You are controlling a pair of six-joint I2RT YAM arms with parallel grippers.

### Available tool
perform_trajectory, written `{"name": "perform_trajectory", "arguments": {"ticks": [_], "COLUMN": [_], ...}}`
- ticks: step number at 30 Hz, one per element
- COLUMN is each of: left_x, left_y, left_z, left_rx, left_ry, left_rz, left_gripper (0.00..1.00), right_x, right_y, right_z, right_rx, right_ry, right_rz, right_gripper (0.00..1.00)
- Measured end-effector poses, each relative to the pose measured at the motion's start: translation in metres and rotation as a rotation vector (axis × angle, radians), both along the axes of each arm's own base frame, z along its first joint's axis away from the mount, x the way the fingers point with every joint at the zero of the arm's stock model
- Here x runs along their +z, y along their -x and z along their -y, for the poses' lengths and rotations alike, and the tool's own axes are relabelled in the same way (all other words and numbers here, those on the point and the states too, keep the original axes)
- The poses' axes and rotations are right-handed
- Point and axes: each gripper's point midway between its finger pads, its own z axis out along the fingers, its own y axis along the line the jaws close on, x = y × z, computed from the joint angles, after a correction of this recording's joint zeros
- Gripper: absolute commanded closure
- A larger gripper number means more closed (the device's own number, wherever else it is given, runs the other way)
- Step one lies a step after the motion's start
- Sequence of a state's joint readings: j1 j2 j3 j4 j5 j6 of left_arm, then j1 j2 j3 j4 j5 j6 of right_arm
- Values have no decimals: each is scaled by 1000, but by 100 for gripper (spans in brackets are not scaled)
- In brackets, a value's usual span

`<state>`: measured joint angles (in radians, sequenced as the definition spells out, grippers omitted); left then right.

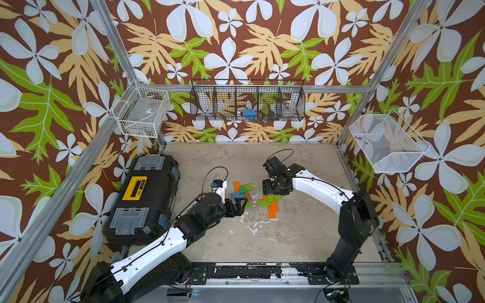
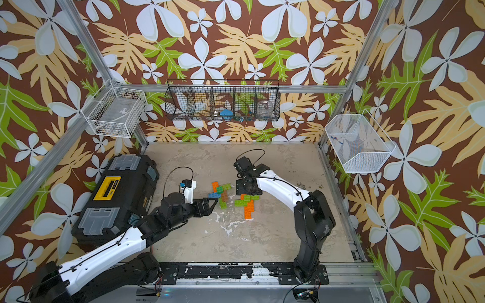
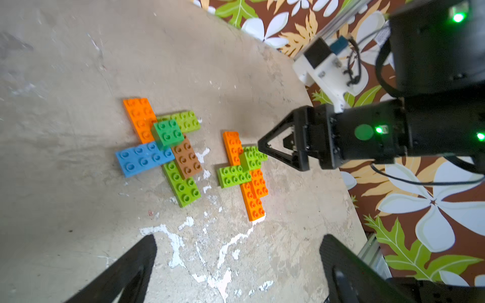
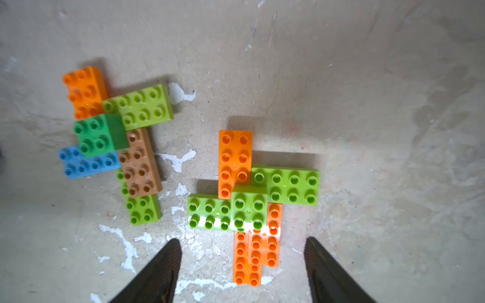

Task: Assemble a small pinwheel with lego
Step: Move the lego brick at the center of the board, then reset both arms

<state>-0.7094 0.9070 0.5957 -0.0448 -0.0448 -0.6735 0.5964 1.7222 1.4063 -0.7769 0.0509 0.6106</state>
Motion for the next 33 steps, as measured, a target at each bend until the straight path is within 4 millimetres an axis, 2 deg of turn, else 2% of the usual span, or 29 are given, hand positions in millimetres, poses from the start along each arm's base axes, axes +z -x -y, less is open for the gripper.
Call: {"name": "perform_trajectory", "arguments": {"ticks": [2, 4, 5, 6, 8, 10, 12, 14, 16, 18, 21, 23, 25, 27, 31, 33], "left_x": [27, 56, 66, 71, 61, 36, 18, 20, 18, 5, -18, -31, -40, -49, -69, -67], "left_y": [-9, -17, -19, -22, -25, -32, -40, -50, -60, -68, -76, -78, -81, -82, -80, -85], "left_z": [-15, -36, -47, -60, -84, -112, -139, -166, -185, -191, -201, -205, -204, -205, -210, -207], "left_rx": [73, 166, 217, 269, 371, 461, 539, 636, 703, 709, 722, 723, 706, 696, 672, 646], "left_ry": [-11, -32, -45, -75, -152, -263, -343, -369, -409, -462, -524, -559, -588, -614, -643, -642], "left_rz": [79, 188, 243, 307, 409, 461, 466, 481, 488, 473, 436, 419, 411, 406, 384, 415], "left_gripper": [5, 9, 5, 0, 0, 0, 0, 0, 0, 0, 0, 0, 0, 0, 0, 0], "right_x": [29, 63, 73, 83, 87, 79, 71, 68, 67, 67, 58, 52, 50, 46, 20, 16], "right_y": [-2, -3, -4, -4, -3, -3, -4, -12, -21, -27, -32, -31, -30, -22, -7, -11], "right_z": [11, 29, 37, 49, 66, 82, 96, 120, 155, 181, 207, 211, 205, 207, 229, 241], "right_rx": [-5, -8, -11, -13, -10, -10, -21, -73, -173, -249, -305, -297, -258, -248, -275, -300], "right_ry": [-40, -72, -83, -92, -94, -52, 13, 87, 157, 196, 226, 238, 219, 223, 280, 306], "right_rz": [82, 221, 281, 357, 449, 530, 593, 654, 697, 728, 751, 750, 778, 834, 860, 872], "right_gripper": [19, 9, 2, 0, 1, 0, 0, 0, 0, 0, 0, 0, 0, 0, 0, 0]}}
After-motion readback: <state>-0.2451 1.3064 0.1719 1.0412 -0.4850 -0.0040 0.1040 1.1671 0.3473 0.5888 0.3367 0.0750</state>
